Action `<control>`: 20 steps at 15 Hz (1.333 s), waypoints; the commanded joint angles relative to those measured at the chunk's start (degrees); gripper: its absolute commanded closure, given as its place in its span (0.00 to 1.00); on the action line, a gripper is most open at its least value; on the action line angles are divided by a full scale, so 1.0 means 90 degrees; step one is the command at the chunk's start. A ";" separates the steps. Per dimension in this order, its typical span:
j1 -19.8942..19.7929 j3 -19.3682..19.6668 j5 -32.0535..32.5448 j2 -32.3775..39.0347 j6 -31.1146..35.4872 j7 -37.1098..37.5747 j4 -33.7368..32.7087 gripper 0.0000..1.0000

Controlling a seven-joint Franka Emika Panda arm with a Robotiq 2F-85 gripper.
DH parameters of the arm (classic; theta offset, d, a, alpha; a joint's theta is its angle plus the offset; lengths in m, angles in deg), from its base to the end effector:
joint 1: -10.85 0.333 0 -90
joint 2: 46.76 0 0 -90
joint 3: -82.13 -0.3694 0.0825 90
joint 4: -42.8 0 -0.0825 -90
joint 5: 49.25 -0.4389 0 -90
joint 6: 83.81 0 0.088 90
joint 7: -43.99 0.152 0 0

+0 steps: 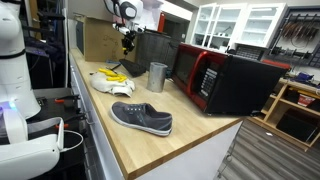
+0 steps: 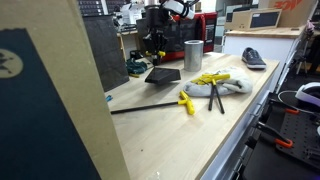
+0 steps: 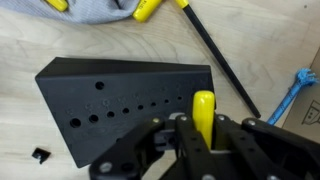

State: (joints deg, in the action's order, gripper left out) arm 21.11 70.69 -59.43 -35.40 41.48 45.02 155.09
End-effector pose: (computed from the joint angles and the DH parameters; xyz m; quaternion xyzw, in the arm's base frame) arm 0.6075 0.2519 0.3589 -0.9875 -0.1269 0.0032 0.0939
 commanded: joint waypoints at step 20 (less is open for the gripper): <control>-0.0207 -0.0232 0.1236 0.0406 -0.2763 -0.5860 -0.0919 0.98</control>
State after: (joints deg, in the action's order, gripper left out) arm 17.89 68.24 -52.43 -28.63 19.86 -7.37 146.38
